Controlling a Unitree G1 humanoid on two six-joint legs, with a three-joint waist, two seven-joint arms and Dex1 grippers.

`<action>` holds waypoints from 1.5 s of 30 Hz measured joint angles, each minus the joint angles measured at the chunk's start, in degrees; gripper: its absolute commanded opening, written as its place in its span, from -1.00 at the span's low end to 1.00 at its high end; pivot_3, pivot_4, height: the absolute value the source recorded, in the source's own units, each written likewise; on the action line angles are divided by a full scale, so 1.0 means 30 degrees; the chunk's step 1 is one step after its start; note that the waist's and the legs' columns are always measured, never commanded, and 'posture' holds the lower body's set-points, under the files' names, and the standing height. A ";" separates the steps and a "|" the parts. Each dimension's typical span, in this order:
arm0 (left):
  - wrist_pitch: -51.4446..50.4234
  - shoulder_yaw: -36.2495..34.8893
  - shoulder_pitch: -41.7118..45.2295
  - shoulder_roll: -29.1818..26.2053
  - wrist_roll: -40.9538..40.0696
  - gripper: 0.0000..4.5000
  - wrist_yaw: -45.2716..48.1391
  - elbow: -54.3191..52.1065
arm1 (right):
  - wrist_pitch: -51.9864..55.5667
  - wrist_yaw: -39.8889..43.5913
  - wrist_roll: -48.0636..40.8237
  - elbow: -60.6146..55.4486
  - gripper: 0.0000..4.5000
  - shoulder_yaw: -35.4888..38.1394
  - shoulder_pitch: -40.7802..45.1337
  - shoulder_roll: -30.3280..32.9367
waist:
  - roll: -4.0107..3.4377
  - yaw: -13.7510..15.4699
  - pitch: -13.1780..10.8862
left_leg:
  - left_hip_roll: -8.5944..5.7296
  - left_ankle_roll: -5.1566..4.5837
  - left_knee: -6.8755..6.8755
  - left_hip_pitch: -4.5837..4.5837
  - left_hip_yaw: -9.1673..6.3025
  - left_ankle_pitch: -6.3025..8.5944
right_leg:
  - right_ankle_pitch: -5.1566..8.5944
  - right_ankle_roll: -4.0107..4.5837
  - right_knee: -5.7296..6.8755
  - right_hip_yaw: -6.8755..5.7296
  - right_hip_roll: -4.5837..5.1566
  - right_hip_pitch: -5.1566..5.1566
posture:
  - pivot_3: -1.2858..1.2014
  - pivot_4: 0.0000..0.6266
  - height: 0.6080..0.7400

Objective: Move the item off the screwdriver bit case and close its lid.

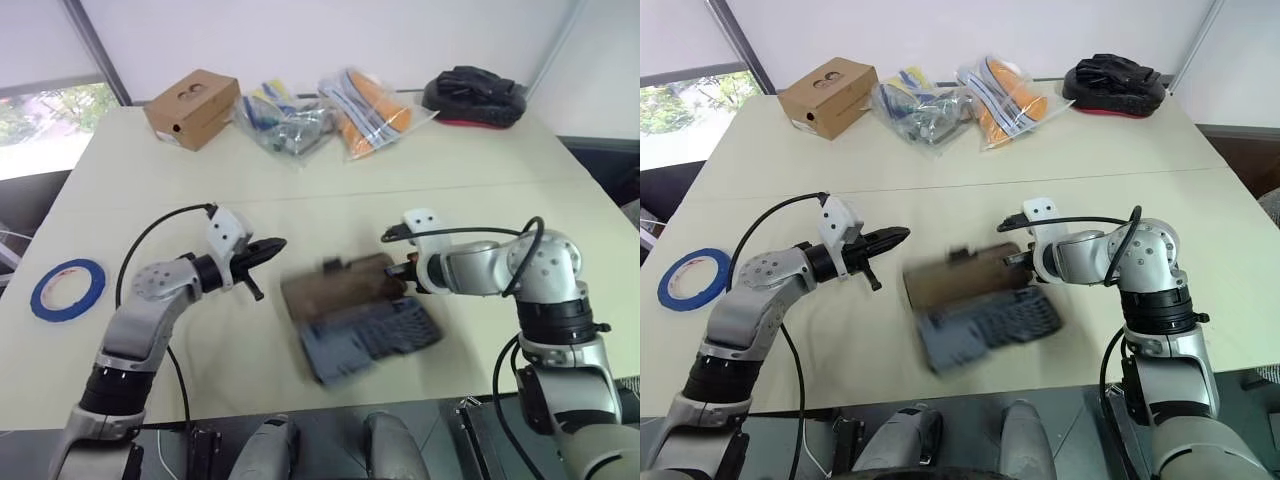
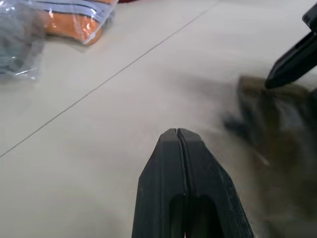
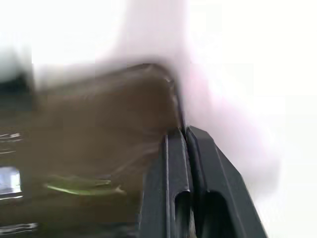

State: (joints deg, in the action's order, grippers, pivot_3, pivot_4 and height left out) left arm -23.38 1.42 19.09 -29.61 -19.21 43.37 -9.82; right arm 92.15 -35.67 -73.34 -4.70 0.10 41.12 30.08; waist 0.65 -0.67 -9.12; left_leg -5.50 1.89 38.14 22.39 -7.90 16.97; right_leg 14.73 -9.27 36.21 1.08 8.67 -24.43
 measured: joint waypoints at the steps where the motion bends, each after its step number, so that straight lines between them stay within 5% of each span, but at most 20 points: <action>1: 0.0002 0.0002 -0.0007 0.0002 0.0000 -1.00 -0.0002 -0.0001 | -0.0003 0.0123 0.0171 -0.0040 -1.00 -0.0042 0.0000 0.0007 | -0.0001 -0.0021 0.0000 | 0.0000 -0.0001 0.0002 -0.0001 0.0004 0.0000 | 0.0000 0.0000 0.0002 0.0003 -0.0001 0.0000 | 0.03 -0.52 1.00; 12: 0.0032 -0.0003 -0.0118 -0.0002 0.0002 -1.00 -0.0060 -0.0011 | 0.0006 0.1278 0.2203 -0.0235 -1.00 -0.0243 0.0092 -0.0583 | 0.0011 -0.0073 0.0008 | 0.0007 0.0001 0.0003 -0.0013 0.0003 -0.0002 | -0.0001 0.0001 0.0010 0.0001 -0.0011 0.0001 | 0.03 -0.52 1.00; 28: 0.0073 0.0002 -0.0115 -0.0027 0.0104 -1.00 -0.0022 -0.0020 | 0.0006 -0.1599 0.7457 0.1387 -1.00 0.4421 0.1085 -0.5212 | 0.0003 -0.0019 0.0014 | 0.0006 0.0019 0.0007 -0.0027 0.0003 -0.0018 | -0.0022 0.0026 0.0024 0.0005 -0.0012 0.0007 | 0.03 -0.52 1.00; 45: 0.0095 0.0003 -0.0103 0.0025 0.0409 -1.00 0.0027 -0.0016 | 0.0000 -0.1603 0.8043 0.1590 -1.00 0.4345 0.1282 -0.5080 | 0.0000 -0.0097 0.0012 | 0.0005 0.0017 -0.0011 -0.0025 0.0002 -0.0016 | -0.0022 0.0027 0.0021 0.0003 -0.0015 -0.0002 | 0.03 -0.52 1.00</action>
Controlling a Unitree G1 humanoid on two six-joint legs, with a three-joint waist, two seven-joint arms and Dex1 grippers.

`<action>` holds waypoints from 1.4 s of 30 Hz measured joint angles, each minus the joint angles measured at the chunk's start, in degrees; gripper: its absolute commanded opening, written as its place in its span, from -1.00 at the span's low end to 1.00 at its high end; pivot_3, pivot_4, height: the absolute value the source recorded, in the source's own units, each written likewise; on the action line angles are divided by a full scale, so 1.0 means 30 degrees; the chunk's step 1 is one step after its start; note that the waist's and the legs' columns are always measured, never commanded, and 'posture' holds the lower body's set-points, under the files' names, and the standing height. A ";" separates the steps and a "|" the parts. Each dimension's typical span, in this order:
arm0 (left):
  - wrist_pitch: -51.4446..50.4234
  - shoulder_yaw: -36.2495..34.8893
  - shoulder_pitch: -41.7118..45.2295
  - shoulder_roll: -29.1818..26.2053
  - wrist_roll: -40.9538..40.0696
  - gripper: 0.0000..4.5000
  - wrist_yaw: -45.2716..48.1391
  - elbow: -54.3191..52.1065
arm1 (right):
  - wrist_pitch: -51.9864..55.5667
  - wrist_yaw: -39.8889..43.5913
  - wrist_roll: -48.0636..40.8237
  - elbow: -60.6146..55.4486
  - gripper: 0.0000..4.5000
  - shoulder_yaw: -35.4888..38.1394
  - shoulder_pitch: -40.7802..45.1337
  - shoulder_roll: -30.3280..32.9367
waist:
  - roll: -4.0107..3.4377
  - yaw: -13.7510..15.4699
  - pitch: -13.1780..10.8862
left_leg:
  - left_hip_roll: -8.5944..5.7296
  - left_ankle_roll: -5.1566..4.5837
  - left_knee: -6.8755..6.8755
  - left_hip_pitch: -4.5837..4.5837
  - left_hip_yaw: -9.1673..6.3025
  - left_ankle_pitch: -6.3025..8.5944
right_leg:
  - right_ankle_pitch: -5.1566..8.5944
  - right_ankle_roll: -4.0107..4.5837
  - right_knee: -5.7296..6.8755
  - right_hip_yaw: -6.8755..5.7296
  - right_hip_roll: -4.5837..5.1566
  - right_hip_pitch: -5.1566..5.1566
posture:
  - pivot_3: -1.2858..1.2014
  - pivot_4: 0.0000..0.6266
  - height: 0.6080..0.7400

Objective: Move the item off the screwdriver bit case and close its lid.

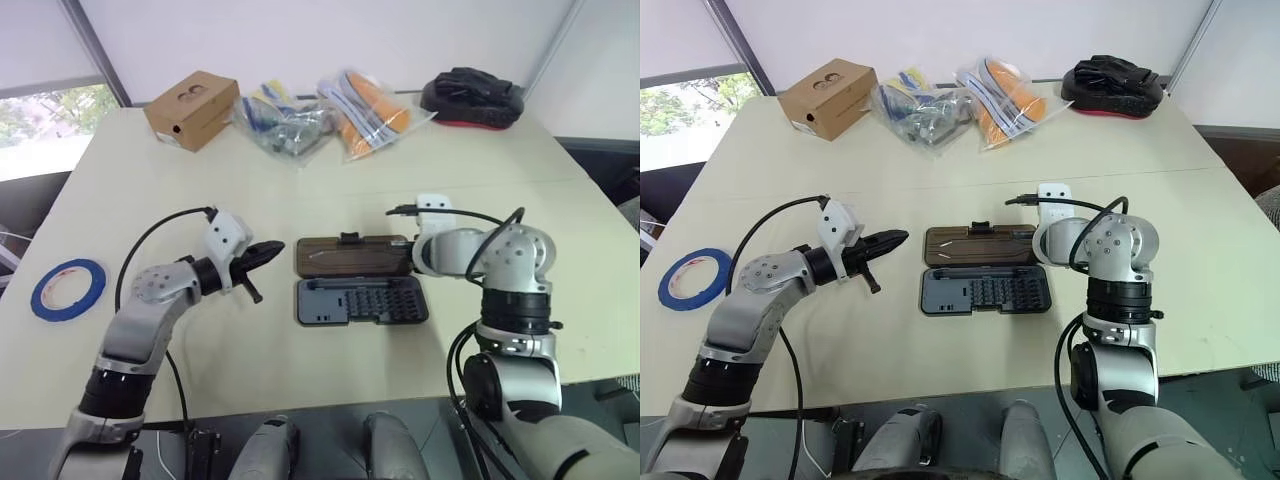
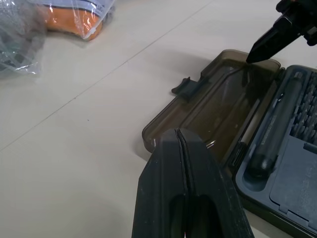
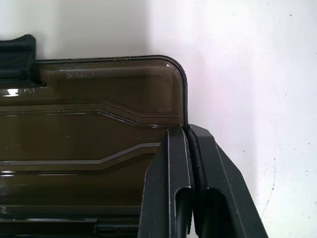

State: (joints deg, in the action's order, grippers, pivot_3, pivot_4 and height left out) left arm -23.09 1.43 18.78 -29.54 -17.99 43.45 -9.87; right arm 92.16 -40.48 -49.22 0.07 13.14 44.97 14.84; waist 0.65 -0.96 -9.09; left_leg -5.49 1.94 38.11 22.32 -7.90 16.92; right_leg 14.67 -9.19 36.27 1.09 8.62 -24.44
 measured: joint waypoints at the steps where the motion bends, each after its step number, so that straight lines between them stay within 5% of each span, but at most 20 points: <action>1: 0.0002 0.0000 0.0000 0.0037 0.0003 -1.00 -0.0001 0.0000 | -0.0001 0.0069 -0.0051 -0.0007 -1.00 -0.0148 0.0000 0.0074 | 0.0000 -0.0017 0.0000 | 0.0001 0.0000 -0.0003 0.0000 0.0000 0.0000 | 0.0000 0.0000 0.0000 0.0000 0.0000 -0.0002 | 0.03 -0.52 1.00; 8: 0.0004 0.0003 -0.0002 0.0088 0.0012 -1.00 0.0003 0.0000 | 0.0000 0.1170 -0.0217 -0.0136 -0.88 -0.1324 -0.0035 0.1070 | -0.0003 -0.0023 -0.0002 | -0.0001 -0.0003 -0.0015 0.0002 0.0002 0.0002 | 0.0000 0.0000 -0.0007 -0.0001 -0.0001 -0.0007 | 0.03 -0.52 1.00; 10: 0.0004 0.0002 -0.0002 0.0089 0.0003 -1.00 0.0011 0.0000 | 0.0000 0.1499 -0.0189 -0.0212 -0.59 -0.1588 -0.0105 0.1257 | -0.0003 -0.0033 -0.0002 | 0.0000 -0.0003 -0.0020 0.0002 0.0002 0.0002 | 0.0000 0.0000 -0.0007 -0.0002 -0.0002 -0.0010 | 0.03 -0.52 1.00; 17: -0.0226 -0.0037 -0.0005 0.0201 -0.0789 -1.00 0.0495 0.0000 | 0.0001 0.3029 0.0335 -0.1124 0.97 -0.2779 -0.0320 0.1934 | -0.0010 -0.0062 -0.0007 | 0.0000 -0.0004 -0.0026 0.0011 0.0007 0.0002 | 0.0000 -0.0001 -0.0008 -0.0001 -0.0003 -0.0025 | 0.03 -0.52 1.00; 29: -0.3401 0.1095 0.1992 -0.0749 -0.4222 -1.00 0.4954 -0.0558 | -0.2316 0.8336 0.3244 -0.5289 0.97 -0.3465 -0.0596 0.2821 | -0.0024 -0.0029 -0.0019 | -0.0034 -0.0006 -0.0027 0.0024 0.0009 0.0004 | 0.0000 -0.0002 -0.0015 -0.0004 -0.0007 -0.0036 | 0.03 -0.52 1.00; 42: 0.1898 0.5769 0.3308 0.0415 0.0472 -1.00 0.8007 0.5755 | -1.0947 1.6847 0.7735 -0.2200 0.97 -0.6580 -0.0812 0.6265 | -0.0016 -0.0013 -0.0025 | -0.0035 -0.0006 -0.0029 0.0021 0.0032 0.0004 | -0.0001 -0.0004 -0.0034 -0.0013 -0.0003 -0.0029 | 0.03 -0.52 1.00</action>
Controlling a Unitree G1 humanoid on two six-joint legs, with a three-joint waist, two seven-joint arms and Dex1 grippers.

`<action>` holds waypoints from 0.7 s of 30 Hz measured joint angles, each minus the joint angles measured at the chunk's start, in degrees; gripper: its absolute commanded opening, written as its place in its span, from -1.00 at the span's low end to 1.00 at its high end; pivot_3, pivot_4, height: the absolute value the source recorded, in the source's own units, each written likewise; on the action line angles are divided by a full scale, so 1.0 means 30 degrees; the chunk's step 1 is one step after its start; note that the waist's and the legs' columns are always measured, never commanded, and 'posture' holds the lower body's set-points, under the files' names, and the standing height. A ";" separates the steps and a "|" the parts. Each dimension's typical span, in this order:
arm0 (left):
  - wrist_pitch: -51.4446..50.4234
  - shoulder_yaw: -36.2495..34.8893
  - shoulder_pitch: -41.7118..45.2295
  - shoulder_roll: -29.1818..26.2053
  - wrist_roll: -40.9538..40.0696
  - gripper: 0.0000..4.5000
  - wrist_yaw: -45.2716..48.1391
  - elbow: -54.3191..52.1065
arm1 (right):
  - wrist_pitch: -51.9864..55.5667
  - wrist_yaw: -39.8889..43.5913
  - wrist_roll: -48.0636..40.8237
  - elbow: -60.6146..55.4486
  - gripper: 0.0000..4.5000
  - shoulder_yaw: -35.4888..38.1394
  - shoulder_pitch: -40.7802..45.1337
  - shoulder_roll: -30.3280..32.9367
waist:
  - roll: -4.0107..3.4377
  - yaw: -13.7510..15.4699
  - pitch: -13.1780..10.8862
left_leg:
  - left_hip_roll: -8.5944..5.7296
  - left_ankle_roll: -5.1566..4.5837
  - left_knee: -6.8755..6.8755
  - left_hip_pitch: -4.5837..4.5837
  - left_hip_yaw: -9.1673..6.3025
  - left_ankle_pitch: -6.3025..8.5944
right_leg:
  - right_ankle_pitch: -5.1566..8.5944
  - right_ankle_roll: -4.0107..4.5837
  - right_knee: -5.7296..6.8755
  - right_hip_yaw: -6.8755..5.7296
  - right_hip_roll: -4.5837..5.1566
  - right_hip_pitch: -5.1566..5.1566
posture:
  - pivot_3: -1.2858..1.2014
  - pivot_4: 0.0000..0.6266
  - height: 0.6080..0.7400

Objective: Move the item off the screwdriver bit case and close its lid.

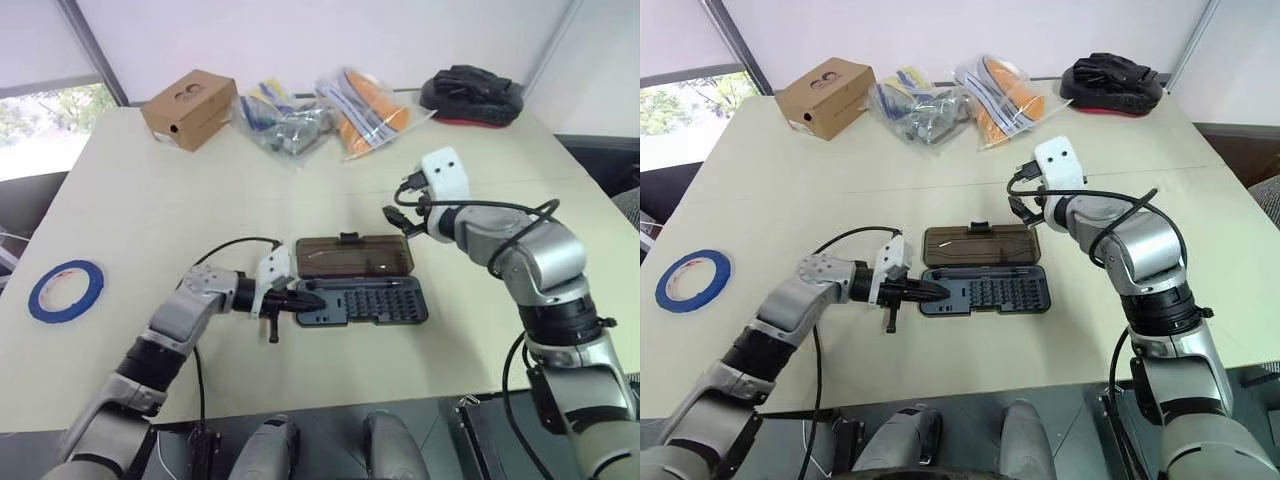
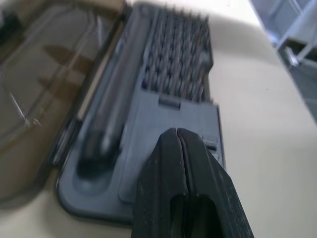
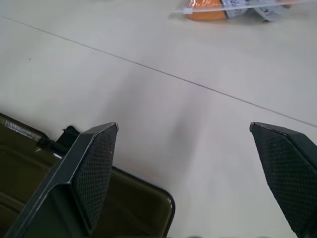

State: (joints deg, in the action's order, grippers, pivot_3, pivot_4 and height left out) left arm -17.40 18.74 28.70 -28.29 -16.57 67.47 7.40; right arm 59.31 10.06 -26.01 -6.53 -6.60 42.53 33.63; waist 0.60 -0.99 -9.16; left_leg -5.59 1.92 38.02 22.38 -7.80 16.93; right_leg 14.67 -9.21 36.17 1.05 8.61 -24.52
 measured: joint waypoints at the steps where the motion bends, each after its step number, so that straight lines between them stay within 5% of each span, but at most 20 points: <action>1: 0.0325 0.0065 0.0134 0.0149 0.0162 -1.00 -0.0005 0.0255 | -0.0303 0.0498 0.0030 0.0217 0.97 0.0010 0.0025 -0.0033 | 0.0001 -0.0002 0.0000 | 0.0000 0.0000 0.0001 0.0000 -0.0006 0.0000 | 0.0000 0.0000 0.0001 -0.0001 -0.0001 0.0001 | 0.03 -0.52 1.00; 13: 0.2758 0.0047 0.0088 0.0496 0.0806 -1.00 0.0304 0.1589 | -0.8564 1.2454 0.4617 0.6255 0.97 -0.5517 0.3367 0.1889 | -0.0001 -0.0041 0.0005 | -0.0003 0.0000 0.0017 -0.0020 -0.0001 0.0000 | -0.0003 -0.0007 0.0002 -0.0008 -0.0003 0.0024 | 0.03 -0.52 1.00; 21: 0.2747 -0.0154 -0.0409 0.0431 0.0806 -1.00 -0.0141 0.0941 | -1.4565 1.4702 0.8289 1.4818 0.97 -0.6405 0.5284 -0.0279 | -0.0003 -0.0087 0.0005 | 0.0007 0.0010 0.0012 -0.0030 -0.0018 -0.0004 | -0.0003 -0.0007 0.0008 -0.0008 -0.0004 0.0020 | 0.03 -0.52 1.00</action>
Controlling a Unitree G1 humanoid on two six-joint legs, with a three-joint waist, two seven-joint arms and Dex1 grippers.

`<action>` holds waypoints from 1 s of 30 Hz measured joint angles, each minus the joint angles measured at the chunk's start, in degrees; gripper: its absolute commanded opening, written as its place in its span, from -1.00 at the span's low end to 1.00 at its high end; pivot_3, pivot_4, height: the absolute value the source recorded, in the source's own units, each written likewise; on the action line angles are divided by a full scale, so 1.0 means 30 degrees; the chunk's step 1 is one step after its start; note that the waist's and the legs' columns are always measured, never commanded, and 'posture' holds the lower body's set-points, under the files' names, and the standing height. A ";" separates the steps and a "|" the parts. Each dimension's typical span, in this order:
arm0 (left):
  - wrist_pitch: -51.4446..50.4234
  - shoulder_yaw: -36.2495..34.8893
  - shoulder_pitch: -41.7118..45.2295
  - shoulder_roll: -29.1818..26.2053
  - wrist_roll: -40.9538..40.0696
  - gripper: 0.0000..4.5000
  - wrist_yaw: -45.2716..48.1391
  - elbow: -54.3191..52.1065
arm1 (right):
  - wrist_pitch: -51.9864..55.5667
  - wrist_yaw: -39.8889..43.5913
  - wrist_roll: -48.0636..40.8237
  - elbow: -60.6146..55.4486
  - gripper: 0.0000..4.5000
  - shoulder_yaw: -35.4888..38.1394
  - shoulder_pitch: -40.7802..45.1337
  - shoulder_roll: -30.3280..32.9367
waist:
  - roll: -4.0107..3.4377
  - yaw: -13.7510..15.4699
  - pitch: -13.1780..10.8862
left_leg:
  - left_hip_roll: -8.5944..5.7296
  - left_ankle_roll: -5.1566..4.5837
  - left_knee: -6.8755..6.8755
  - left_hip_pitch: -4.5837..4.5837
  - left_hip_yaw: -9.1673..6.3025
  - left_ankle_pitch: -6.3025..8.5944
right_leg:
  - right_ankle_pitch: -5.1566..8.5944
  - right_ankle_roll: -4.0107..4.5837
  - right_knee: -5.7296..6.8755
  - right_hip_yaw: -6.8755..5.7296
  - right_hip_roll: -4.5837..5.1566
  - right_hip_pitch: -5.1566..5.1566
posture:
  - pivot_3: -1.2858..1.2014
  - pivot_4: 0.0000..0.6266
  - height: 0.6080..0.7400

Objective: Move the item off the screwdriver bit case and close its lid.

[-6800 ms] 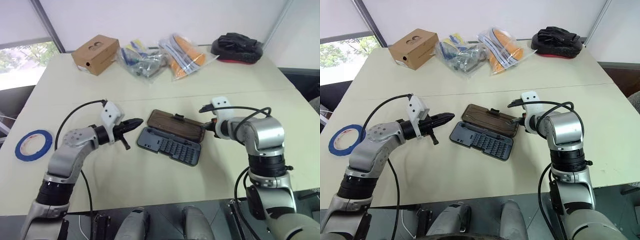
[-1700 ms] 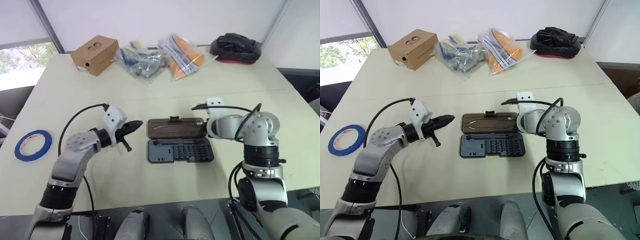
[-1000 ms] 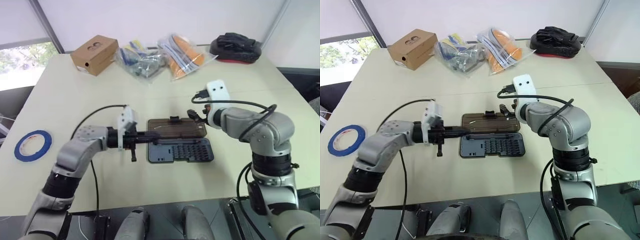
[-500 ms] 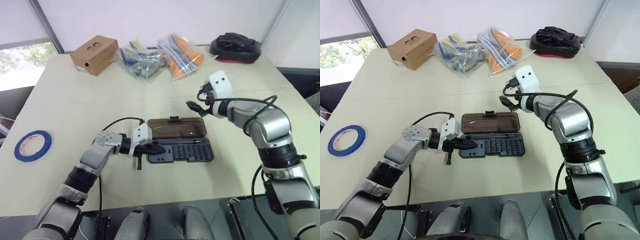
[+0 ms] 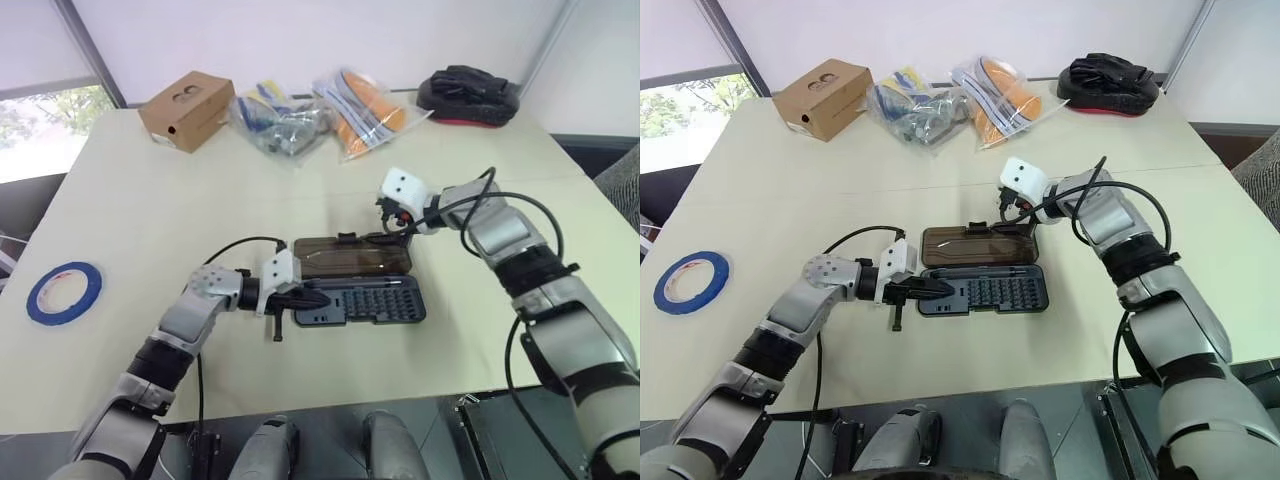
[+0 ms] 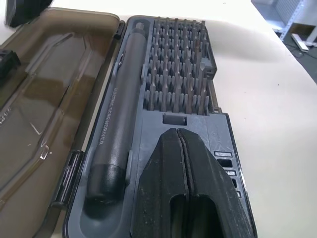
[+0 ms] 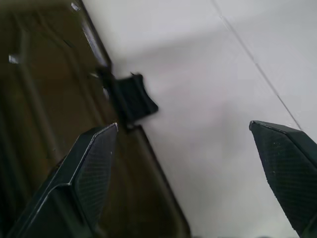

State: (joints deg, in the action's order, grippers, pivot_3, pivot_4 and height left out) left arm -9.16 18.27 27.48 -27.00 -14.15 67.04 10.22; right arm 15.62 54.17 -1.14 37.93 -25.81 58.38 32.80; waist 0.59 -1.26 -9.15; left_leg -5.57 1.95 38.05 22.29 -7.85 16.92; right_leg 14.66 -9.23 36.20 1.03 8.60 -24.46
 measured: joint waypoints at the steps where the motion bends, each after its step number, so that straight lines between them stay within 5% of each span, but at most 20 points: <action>1: -0.0018 -0.0006 -0.0052 -0.0013 0.0000 -1.00 -0.0068 -0.0133 | -0.0488 0.0000 0.0271 0.0682 0.97 0.0000 0.0114 -0.0286 | -0.0001 -0.0001 0.0000 | -0.0002 0.0000 0.0000 0.0000 0.0000 0.0000 | 0.0000 0.0000 -0.0001 0.0001 0.0003 0.0000 | 0.03 -0.52 1.00; 12: -0.0200 -0.0410 -0.0716 -0.0390 -0.0002 -1.00 -0.0682 -0.0849 | -0.4114 0.0599 0.1897 0.5513 0.97 0.0557 0.1316 -0.1707 | -0.0014 -0.0185 0.0009 | -0.0005 0.0033 0.0007 -0.0010 -0.0029 -0.0019 | 0.0000 0.0000 0.0017 0.0000 -0.0001 0.0013 | 0.03 -0.52 1.00; 16: -0.0198 -0.0410 -0.0723 -0.0371 -0.0001 -1.00 -0.0828 -0.0836 | -0.4770 0.1343 0.2275 0.6172 0.44 0.0620 0.1504 -0.1706 | -0.0020 -0.0183 0.0017 | -0.0008 0.0034 0.0011 -0.0014 -0.0035 -0.0019 | 0.0000 0.0000 0.0018 -0.0002 0.0000 0.0021 | 0.03 -0.52 1.00; 22: -0.0154 -0.0440 -0.0736 -0.0363 0.0060 -1.00 -0.1120 -0.0742 | -0.5370 0.2200 0.2968 0.6774 -0.94 0.0655 0.1589 -0.1648 | -0.0027 -0.0285 0.0028 | -0.0008 0.0043 0.0020 -0.0051 -0.0033 -0.0025 | -0.0001 0.0001 0.0027 0.0000 -0.0004 0.0059 | 0.03 -0.52 1.00; 30: -0.0114 -0.0658 -0.0717 -0.0336 0.0419 -1.00 -0.1539 -0.0414 | -0.5520 0.2455 0.3854 0.7117 -0.98 0.0796 0.1761 -0.1778 | -0.0016 -0.0319 0.0051 | -0.0004 0.0028 -0.0043 -0.0315 -0.0043 -0.0013 | 0.0002 0.0001 -0.0002 -0.0003 -0.0012 0.0316 | 0.03 -0.52 1.00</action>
State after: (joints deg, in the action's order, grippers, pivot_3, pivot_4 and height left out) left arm -9.50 16.30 25.33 -28.01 -12.90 62.43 8.98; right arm -0.94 61.53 10.42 59.28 -23.43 63.67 27.46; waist 0.55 -2.21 -8.99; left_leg -5.59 2.04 37.92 21.35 -7.98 16.88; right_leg 14.66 -9.22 36.19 1.02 8.56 -23.52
